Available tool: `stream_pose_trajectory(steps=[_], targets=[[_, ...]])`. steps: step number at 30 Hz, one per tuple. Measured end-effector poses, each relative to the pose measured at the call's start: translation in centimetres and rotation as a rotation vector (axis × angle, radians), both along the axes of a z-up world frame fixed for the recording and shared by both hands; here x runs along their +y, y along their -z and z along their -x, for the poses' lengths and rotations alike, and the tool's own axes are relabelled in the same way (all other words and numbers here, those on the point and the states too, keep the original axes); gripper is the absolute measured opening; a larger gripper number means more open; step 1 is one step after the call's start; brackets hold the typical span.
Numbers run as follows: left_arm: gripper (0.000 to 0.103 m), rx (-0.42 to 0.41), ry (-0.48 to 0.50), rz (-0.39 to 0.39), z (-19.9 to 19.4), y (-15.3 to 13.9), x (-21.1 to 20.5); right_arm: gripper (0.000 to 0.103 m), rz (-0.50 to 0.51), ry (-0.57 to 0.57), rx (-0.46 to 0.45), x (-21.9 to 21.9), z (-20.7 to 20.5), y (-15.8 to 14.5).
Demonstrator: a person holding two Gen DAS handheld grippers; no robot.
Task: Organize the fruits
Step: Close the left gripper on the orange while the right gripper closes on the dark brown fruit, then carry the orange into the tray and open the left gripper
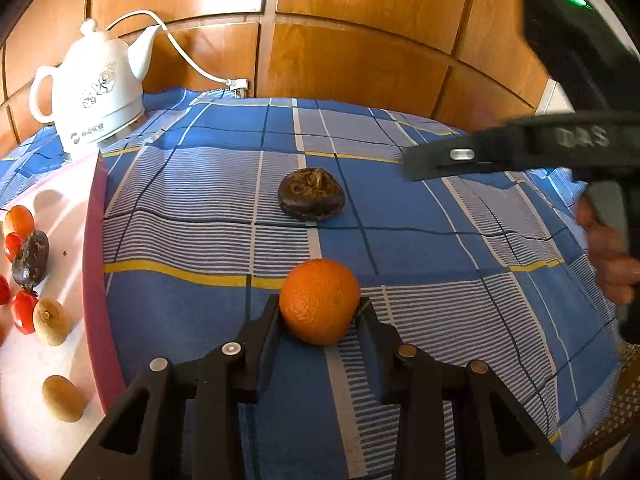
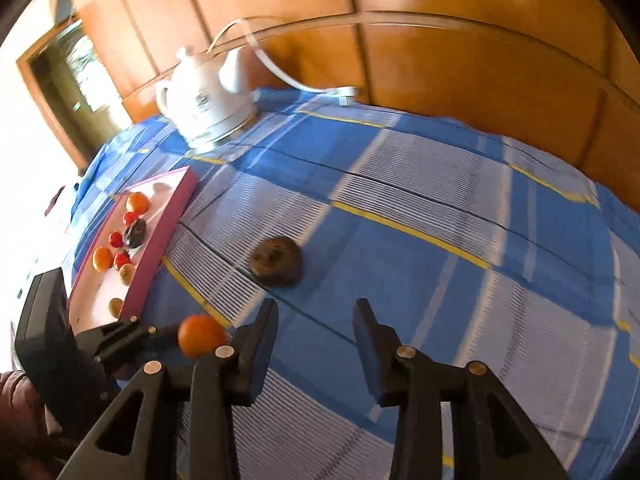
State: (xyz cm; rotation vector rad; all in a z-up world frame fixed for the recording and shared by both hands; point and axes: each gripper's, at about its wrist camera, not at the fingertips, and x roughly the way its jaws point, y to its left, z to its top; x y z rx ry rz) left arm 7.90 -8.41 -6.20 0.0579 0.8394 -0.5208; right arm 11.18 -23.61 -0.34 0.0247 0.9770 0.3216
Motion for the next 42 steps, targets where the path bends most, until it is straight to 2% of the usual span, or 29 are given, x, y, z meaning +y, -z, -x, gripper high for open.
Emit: stream_pose_trajectory(steps=[4,6,12,17,18,21,25,29,34,37,42], targets=[[0.037,0.0,-0.002,0.012,0.0,0.1,0.2,0.05,0.043,-0.031,0.046,2.7,-2.8,1.5],[0.037,-0.005,-0.001,0.015,0.1,0.1,0.2,0.057,0.082,-0.055,0.059,4.0,-3.9,2.1],[0.037,-0.007,-0.005,0.032,0.2,0.2,0.4,0.058,0.196,-0.097,0.074,6.6,-6.1,3.8],[0.037,-0.016,-0.001,0.03,0.5,0.2,0.5,0.058,0.215,-0.119,0.109,7.2,-6.8,4.9],[0.037,-0.016,-0.001,0.03,0.5,0.2,0.5,0.052,0.23,-0.11,0.109,7.2,-6.7,5.1],[0.037,-0.016,-0.005,0.031,0.6,0.2,0.4,0.052,0.202,-0.069,0.093,6.4,-5.8,4.8],[0.037,-0.012,-0.012,0.032,0.6,0.1,0.4,0.052,0.227,0.006,0.059,4.9,-3.0,4.2],[0.037,-0.02,-0.014,0.015,0.6,0.1,0.1,0.052,0.204,0.144,0.049,2.3,0.1,3.9],[0.036,0.01,-0.034,-0.015,0.4,-0.6,-0.2,0.052,0.189,0.293,0.008,-0.5,2.6,5.4],[0.036,0.018,-0.048,-0.019,0.4,-1.0,0.1,0.052,0.143,0.299,-0.037,-1.3,3.2,5.6],[0.036,0.003,-0.066,-0.009,0.9,-2.5,0.6,0.052,0.157,0.305,-0.07,-0.8,3.3,5.9]])
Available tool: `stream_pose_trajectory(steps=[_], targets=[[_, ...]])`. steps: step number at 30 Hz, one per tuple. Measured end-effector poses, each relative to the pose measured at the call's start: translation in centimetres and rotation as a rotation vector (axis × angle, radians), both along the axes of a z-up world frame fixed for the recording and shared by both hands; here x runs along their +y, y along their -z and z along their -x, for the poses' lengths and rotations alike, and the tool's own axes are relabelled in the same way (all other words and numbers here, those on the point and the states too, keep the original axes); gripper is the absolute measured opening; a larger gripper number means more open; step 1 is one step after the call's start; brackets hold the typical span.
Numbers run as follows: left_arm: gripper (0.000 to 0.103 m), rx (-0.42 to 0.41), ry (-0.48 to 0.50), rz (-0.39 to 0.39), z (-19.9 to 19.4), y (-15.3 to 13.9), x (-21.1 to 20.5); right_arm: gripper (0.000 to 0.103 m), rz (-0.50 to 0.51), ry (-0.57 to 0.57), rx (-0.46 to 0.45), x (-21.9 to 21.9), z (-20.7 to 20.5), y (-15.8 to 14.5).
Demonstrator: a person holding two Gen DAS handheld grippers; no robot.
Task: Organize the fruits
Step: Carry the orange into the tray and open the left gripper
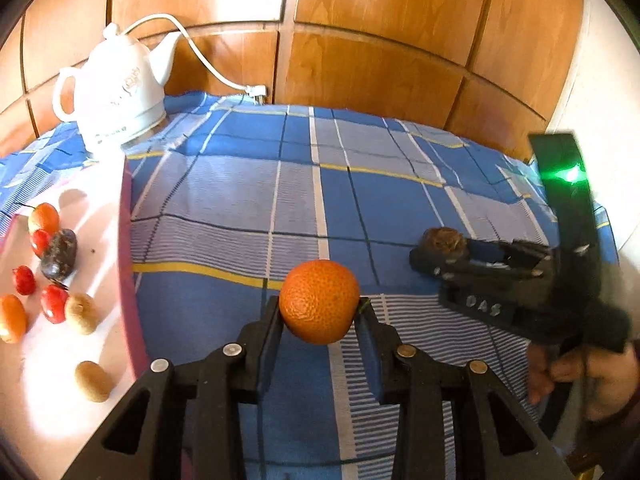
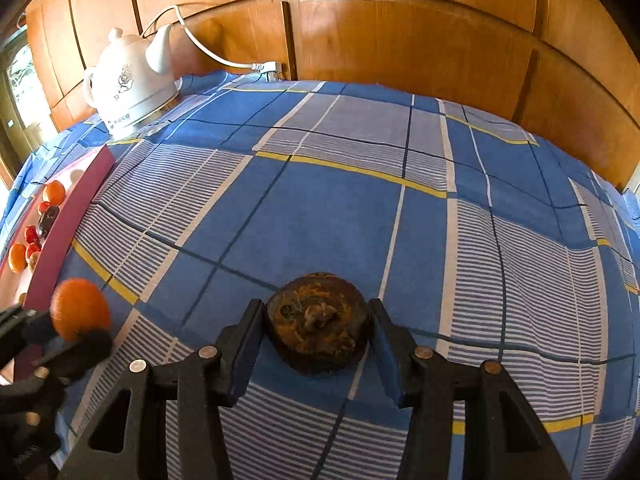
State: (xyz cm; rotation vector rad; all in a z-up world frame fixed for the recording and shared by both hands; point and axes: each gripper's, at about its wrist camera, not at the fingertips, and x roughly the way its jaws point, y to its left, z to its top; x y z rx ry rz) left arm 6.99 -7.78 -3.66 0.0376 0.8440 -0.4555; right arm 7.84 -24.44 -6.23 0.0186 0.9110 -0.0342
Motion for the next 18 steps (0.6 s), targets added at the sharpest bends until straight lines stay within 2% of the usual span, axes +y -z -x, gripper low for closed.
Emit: stream_pose_trajectory(steps=[8,18], targets=[[0.036,-0.069,-0.007,-0.018,1.6,-3.1,0.6,0.052,-0.01,-0.002,-0.033,-0.2,0.7,0.2],[0.036,-0.117,-0.031,-0.026,2.6,-5.9,2.5,0.052,-0.005,-0.002,-0.048,0.0,0.8,0.3]])
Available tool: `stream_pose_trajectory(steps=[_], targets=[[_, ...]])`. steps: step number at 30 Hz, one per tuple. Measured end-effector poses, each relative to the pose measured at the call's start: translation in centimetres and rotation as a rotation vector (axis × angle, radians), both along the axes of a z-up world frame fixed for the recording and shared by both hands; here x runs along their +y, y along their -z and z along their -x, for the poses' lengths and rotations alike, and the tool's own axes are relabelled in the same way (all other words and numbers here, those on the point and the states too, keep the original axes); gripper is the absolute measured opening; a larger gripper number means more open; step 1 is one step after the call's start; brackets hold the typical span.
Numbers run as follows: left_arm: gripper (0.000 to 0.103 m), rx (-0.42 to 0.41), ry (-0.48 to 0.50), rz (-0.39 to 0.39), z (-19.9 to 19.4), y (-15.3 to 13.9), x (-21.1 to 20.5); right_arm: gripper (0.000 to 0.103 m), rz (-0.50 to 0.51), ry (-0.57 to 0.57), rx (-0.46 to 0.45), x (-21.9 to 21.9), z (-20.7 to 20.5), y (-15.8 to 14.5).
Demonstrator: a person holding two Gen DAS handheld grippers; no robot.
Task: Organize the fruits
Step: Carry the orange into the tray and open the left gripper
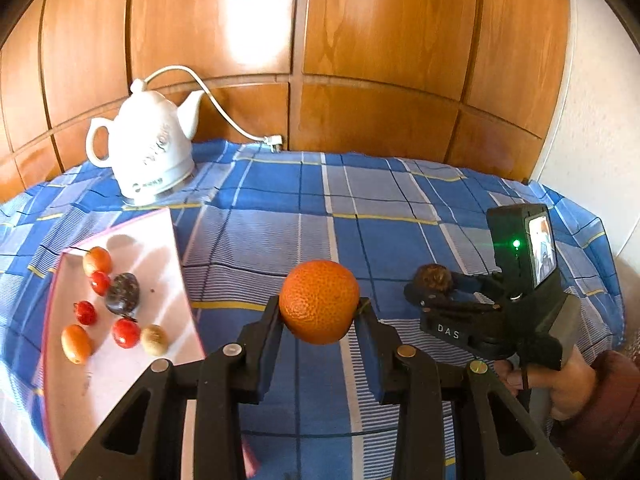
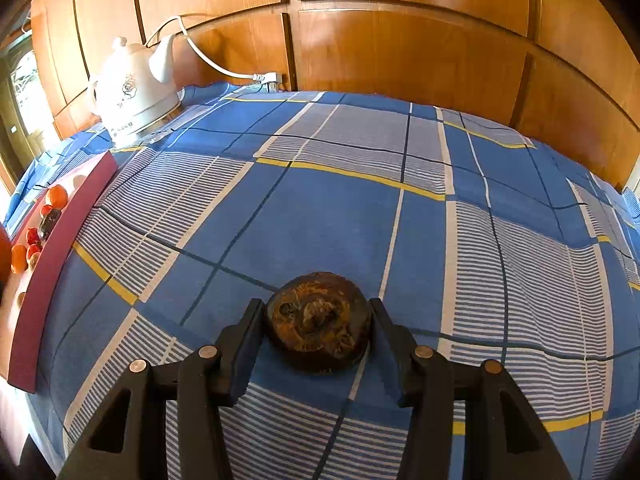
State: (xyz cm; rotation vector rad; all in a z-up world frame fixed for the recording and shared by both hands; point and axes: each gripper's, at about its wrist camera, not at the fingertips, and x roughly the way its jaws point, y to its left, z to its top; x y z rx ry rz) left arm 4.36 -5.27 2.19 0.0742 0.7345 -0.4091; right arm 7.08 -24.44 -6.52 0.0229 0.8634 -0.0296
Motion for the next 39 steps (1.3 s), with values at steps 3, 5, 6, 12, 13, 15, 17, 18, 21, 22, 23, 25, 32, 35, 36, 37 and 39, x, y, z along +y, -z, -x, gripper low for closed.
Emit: stream_pose_trajectory(steps=[3,5,6,12,13,15,17,18,21,22,23,25,32,35,36,37,39], targets=[[0.036,0.001,-0.007,0.0,0.0,-0.3,0.6,0.052,0.003,0.0,-0.002,0.1,0.0,0.0],[0.036,0.003,-0.018,-0.002,-0.1,-0.5,1.2,0.052,0.006,0.0,-0.003,0.1,0.0,0.0],[0.036,0.006,-0.022,-0.001,-0.2,-0.5,1.5,0.052,0.005,0.0,-0.004,0.1,0.0,0.0],[0.036,0.005,-0.093,-0.029,-0.6,-0.4,3.9,0.052,0.003,0.0,-0.005,0.0,0.0,0.0],[0.036,0.008,-0.111,-0.036,-0.7,-0.3,4.6,0.052,0.003,0.001,-0.006,0.0,0.0,0.0],[0.036,0.014,-0.144,-0.047,-0.9,-0.1,5.8,0.052,0.003,0.001,-0.006,0.0,0.0,0.0],[0.036,0.017,-0.172,-0.056,-1.0,0.1,6.9,0.052,0.0,0.001,-0.006,0.0,0.1,0.0],[0.036,0.019,-0.189,-0.063,-1.0,0.2,7.6,0.052,0.0,0.001,-0.007,0.0,0.1,0.0],[0.036,0.023,-0.225,-0.08,-1.1,0.6,9.1,0.052,0.003,0.0,-0.007,0.0,0.1,0.0],[0.036,0.025,-0.236,-0.082,-1.1,0.7,9.6,0.052,0.003,0.0,-0.008,0.0,0.1,0.0],[0.036,0.027,-0.246,-0.082,-1.1,0.7,10.1,0.052,0.003,0.0,-0.008,0.0,0.1,0.0],[0.036,0.037,-0.272,-0.077,-1.1,0.9,11.2,0.052,0.006,0.0,-0.007,0.1,0.1,0.0],[0.036,0.107,-0.36,-0.015,-0.7,1.7,16.4,0.052,0.017,0.0,-0.007,0.2,0.1,-0.1],[0.036,0.129,-0.4,-0.002,-0.5,2.5,18.4,0.052,0.019,0.001,-0.007,0.3,0.1,0.0],[0.036,0.137,-0.403,0.002,-0.5,2.7,18.8,0.052,0.019,0.001,-0.007,0.3,0.1,0.0],[0.036,0.147,-0.406,0.012,-0.5,3.1,19.3,0.052,0.02,0.001,-0.007,0.3,0.1,0.0],[0.036,0.154,-0.415,0.008,-0.7,3.5,19.6,0.052,0.02,0.001,-0.007,0.3,0.1,0.0]])
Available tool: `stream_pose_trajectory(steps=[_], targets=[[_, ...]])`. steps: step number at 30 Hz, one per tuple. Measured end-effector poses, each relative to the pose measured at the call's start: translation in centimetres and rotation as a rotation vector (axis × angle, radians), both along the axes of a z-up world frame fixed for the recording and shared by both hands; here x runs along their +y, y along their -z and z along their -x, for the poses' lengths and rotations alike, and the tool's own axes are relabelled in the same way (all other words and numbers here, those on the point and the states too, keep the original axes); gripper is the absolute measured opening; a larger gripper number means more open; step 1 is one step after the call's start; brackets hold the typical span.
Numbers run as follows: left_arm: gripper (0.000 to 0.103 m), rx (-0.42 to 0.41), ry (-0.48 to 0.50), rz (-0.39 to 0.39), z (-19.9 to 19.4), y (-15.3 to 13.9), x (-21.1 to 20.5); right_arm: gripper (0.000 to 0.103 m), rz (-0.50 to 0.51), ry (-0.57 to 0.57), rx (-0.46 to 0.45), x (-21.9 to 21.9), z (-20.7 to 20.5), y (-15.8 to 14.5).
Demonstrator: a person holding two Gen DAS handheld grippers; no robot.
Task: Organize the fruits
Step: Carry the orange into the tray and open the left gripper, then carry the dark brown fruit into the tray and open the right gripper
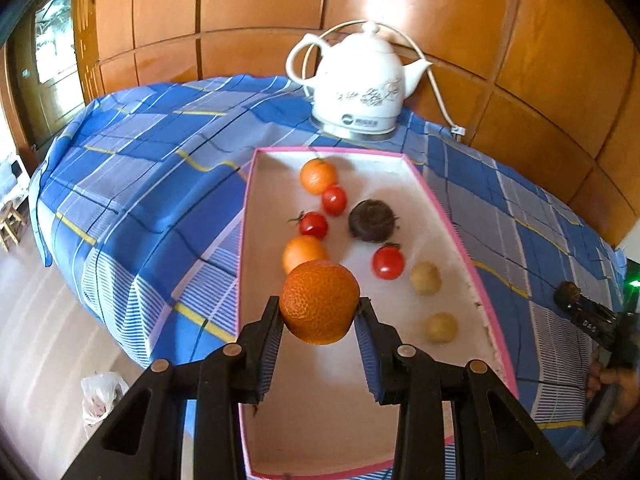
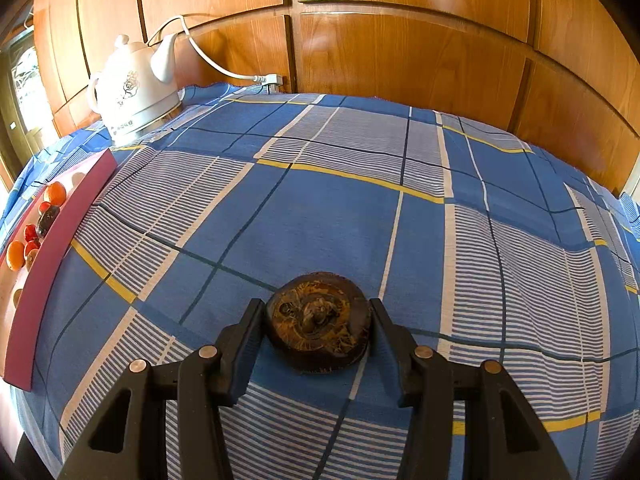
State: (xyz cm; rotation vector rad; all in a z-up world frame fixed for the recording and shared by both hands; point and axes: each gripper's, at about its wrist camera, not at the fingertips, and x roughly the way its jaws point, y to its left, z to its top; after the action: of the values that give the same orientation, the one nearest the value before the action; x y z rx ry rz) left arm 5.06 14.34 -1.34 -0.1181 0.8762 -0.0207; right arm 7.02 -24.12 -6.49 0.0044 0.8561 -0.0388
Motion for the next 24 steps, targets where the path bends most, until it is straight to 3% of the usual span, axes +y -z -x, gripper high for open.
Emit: stream_pose_trajectory(steps=[11,24], targets=[[0.039,0.061,-0.028,-0.035,-1.3,2.6,0.1,0.052,0.001,0.0,-0.001,0.0,0.0,0.0],[0.046,-0.053,-0.067,-0.095,-0.1,-0.1,-0.6,0.052,0.004,-0.001,-0.001,0.0,0.0,0.0]])
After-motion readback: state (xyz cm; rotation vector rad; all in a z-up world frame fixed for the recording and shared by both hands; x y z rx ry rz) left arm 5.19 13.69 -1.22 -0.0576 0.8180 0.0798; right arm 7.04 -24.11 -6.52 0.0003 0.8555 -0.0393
